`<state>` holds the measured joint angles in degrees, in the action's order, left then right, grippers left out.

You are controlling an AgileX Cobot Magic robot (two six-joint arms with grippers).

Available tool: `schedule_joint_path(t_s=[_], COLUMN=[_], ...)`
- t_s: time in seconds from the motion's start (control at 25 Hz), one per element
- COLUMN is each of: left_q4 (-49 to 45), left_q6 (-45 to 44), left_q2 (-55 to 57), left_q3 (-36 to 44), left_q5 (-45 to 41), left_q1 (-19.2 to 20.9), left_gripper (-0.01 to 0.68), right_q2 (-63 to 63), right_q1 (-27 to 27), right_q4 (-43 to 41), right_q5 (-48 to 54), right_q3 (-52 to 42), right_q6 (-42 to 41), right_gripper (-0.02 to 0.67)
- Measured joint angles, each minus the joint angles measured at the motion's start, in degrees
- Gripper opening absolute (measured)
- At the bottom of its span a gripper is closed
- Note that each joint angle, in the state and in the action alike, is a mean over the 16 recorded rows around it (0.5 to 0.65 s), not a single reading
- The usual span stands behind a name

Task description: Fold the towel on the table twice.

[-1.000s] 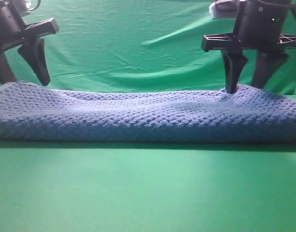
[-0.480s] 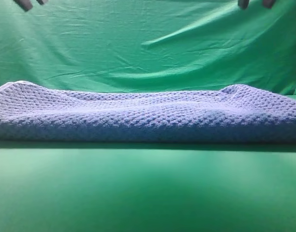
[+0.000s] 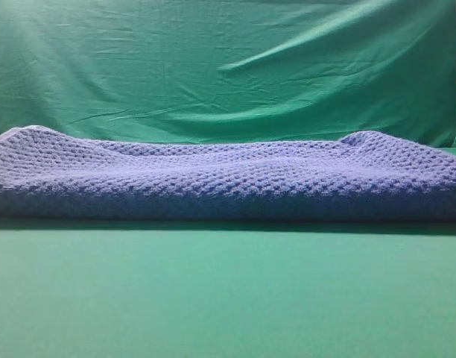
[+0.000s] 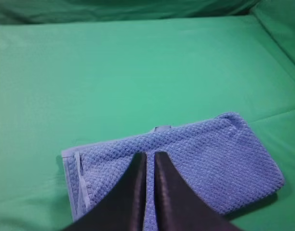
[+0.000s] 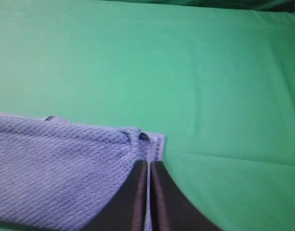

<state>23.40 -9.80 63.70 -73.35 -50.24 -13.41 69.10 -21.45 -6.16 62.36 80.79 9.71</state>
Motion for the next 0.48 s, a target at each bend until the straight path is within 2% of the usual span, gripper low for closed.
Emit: schedule_joint_path(t_s=[0.2, 0.48], left_q4=[0.01, 0.35], left_q6=[-2.25, -5.15], left_q2=[-12.48, -30.88], left_q3=[6.26, 18.80], left_q5=[0.28, 2.34], left_q1=[0.00, 0.00], left_gripper=[0.070, 0.070], right_q2=[-11.77, -30.32], right_q1=[0.00, 0.00], right_q4=[3.62, 7.64], right_q5=[-1.24, -7.23], right_q3=[-6.33, -20.42], right_q6=[-3.64, -8.92], right_gripper=[0.000, 0.000])
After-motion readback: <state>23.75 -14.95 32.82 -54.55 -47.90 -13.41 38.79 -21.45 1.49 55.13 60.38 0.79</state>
